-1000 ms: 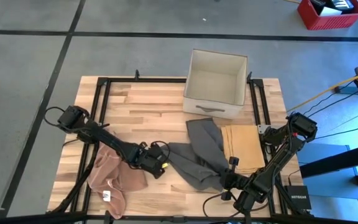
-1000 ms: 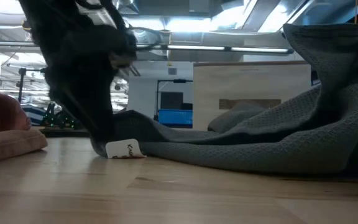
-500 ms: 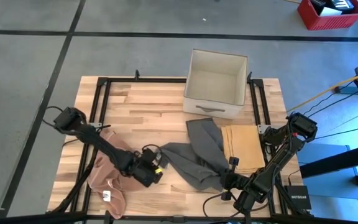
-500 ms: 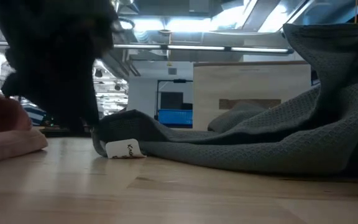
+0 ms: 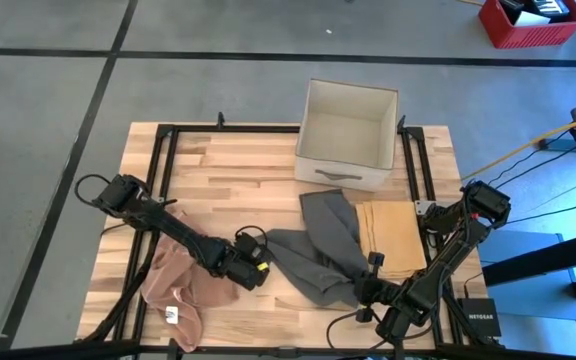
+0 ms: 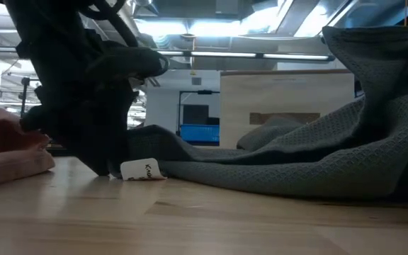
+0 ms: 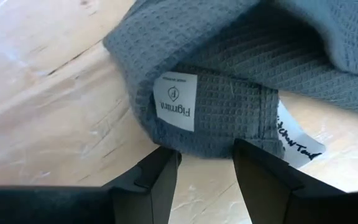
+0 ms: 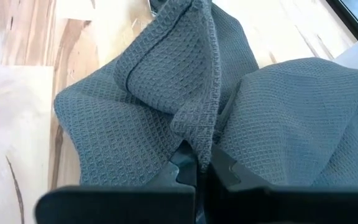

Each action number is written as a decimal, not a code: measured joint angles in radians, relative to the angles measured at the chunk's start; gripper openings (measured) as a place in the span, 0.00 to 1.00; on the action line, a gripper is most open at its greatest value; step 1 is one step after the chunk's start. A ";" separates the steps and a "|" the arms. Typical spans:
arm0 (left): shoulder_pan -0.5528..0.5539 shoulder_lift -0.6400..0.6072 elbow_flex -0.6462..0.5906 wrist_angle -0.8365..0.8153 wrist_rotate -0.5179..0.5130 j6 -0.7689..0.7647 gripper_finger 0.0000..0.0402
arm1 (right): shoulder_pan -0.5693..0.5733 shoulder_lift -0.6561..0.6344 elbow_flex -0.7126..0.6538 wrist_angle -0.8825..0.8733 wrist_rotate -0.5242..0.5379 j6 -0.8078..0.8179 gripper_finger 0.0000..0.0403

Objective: Fold towel
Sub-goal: Fold the gray towel

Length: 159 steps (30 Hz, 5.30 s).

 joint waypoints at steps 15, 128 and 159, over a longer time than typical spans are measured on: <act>0.031 0.006 -0.003 0.083 -0.014 0.257 0.11 | 0.000 0.000 0.000 0.000 0.000 0.000 0.01; -0.362 0.015 0.483 -0.965 -0.429 0.141 0.01 | -0.111 -0.162 -0.159 0.286 -0.302 -0.476 0.01; -0.354 0.018 0.470 -0.872 -0.428 0.195 0.01 | 0.002 -0.045 0.069 -0.021 -0.504 -0.505 0.53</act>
